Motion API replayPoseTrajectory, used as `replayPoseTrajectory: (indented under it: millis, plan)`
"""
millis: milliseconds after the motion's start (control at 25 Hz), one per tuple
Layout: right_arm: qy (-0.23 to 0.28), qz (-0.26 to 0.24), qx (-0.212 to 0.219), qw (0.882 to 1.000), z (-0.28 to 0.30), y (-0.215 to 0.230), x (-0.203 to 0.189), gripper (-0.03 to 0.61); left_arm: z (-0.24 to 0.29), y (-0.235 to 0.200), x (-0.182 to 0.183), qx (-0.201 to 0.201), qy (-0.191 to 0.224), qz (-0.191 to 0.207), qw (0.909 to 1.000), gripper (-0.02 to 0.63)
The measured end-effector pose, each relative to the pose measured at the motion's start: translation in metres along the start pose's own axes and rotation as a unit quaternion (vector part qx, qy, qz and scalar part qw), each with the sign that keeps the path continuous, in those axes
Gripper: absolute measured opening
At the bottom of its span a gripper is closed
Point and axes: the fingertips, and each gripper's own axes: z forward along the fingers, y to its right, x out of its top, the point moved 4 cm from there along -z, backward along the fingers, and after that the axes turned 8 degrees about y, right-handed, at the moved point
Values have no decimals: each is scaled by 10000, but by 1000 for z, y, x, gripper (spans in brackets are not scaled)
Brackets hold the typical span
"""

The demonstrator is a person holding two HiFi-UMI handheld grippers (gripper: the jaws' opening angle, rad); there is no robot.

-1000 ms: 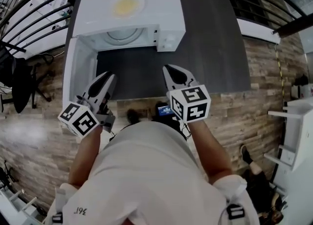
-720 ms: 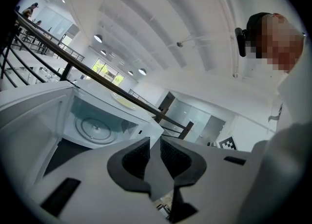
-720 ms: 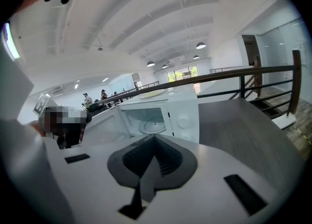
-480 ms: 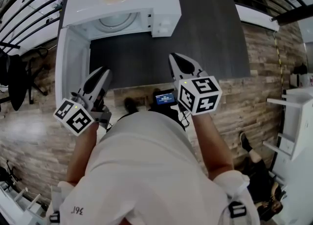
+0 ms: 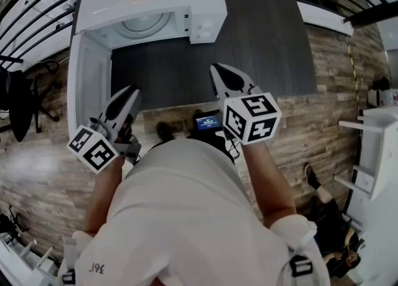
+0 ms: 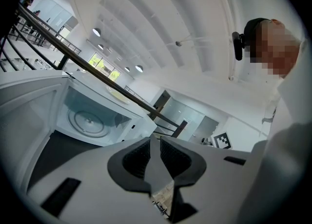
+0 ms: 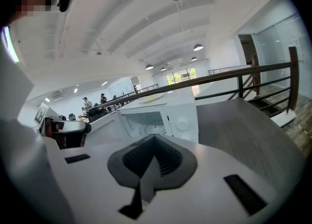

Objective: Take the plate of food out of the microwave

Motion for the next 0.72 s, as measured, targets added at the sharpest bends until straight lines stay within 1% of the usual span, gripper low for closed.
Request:
replayPoseTrajectory:
  millis: [360,720]
  plan:
    - [-52,-150,-23,9999,-2,-1,0,0,-1,-1,-6,20,-98,-79,9999,67]
    - [38,-248,-37,9997,2,4,4,0,2,-5,-9,19,-92,-92,9999,67]
